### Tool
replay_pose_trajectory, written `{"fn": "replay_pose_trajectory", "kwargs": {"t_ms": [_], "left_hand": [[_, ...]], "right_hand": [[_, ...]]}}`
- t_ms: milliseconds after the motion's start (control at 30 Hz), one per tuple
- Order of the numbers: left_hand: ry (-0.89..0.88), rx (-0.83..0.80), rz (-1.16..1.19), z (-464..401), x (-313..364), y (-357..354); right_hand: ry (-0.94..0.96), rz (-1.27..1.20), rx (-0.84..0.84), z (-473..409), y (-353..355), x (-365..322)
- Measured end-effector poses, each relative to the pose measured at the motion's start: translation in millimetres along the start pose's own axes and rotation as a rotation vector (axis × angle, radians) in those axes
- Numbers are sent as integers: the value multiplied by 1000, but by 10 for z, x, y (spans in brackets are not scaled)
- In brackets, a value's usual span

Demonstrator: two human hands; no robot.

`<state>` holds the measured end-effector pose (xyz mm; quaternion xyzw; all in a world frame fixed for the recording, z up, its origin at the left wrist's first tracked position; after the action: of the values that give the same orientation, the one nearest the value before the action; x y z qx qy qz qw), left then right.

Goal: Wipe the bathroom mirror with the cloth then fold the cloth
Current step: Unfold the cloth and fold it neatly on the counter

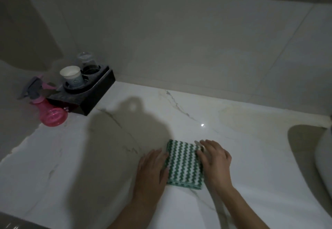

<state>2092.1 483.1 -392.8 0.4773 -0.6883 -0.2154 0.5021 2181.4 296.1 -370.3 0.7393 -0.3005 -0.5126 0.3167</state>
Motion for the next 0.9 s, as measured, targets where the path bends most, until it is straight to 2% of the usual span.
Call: {"fn": "replay_pose_trajectory", "kwargs": {"t_ms": [100,167,233,300,400,567,767,900], "left_hand": [[-225,-137,-47,-28,100,-61],[-312,-228,-122,-37,148,-137],[-244,-321,-205,-45,136,-186],[-170,-376,-249,10,73,-220],[-159,-426,-313,115,-4,-247],[-140,-427,-314,-16,74,-145],[-270,-289,-349,-254,254,-182],[-251,-352,-364,-322,175,-301]], "right_hand": [[110,69,-96,261,-17,32],[211,175,-223,432,-103,15],[268,281,-280,578,-201,37],[278,311,-263,666,-231,97],[305,367,-250,711,-197,167],[320,408,-248,659,-170,191],[260,385,-195,424,-178,83],[231,418,-240,362,-256,143]]}}
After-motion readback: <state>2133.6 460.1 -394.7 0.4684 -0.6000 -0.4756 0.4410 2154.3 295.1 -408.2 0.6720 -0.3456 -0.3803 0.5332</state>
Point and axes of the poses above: each hand's wrist, its own z-axis away from the middle knuckle, its own y-axis out of the back of the hand, x = y × z, the point moved 2 cm from there along -z, towards the middle knuckle, and after that the axes turned 1 degree about x, right-handed, at the moved point
